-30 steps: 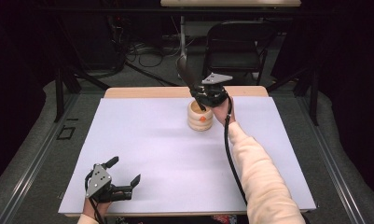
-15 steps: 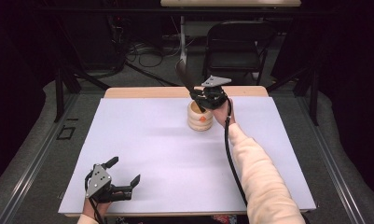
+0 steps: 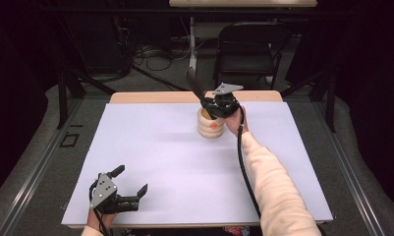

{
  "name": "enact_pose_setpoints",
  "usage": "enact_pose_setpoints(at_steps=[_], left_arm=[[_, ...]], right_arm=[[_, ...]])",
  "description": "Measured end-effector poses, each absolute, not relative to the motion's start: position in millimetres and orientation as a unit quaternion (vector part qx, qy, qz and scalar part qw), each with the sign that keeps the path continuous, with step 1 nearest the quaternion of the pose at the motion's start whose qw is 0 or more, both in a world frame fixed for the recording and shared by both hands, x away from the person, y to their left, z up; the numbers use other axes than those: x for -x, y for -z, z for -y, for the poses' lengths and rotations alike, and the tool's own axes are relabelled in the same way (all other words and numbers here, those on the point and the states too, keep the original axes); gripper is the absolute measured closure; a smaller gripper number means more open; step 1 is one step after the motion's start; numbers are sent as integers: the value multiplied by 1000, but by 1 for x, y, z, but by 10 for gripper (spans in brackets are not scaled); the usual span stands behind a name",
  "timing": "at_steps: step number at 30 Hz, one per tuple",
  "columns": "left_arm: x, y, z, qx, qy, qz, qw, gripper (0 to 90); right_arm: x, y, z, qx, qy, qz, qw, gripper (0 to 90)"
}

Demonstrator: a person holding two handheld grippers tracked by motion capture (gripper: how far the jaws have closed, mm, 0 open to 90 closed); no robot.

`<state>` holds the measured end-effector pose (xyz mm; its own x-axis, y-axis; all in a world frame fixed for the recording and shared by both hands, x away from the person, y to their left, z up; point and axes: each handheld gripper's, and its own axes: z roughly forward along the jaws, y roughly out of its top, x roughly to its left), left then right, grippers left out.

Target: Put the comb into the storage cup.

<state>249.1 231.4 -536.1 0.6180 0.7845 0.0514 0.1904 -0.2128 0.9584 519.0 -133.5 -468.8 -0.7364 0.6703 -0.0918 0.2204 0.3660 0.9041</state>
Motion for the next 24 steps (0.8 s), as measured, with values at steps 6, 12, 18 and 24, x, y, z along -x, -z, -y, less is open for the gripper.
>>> enact_pose_setpoints(at_steps=[6, 12, 18, 24], left_arm=[[-249, 536, -232, -727, -281, -335, 529, 7], [-249, 536, -232, -728, -282, -335, 528, 7], [-248, 536, -232, -727, -282, -336, 528, 8], [-248, 536, -232, -727, -282, -337, 528, 8]], right_arm=[[-519, 472, 134, -281, -484, -797, 228, 722], [-520, 472, 134, -282, -482, -797, 230, 722], [-520, 474, 134, -284, -478, -799, 229, 722], [-520, 474, 134, -284, -475, -801, 229, 722]])
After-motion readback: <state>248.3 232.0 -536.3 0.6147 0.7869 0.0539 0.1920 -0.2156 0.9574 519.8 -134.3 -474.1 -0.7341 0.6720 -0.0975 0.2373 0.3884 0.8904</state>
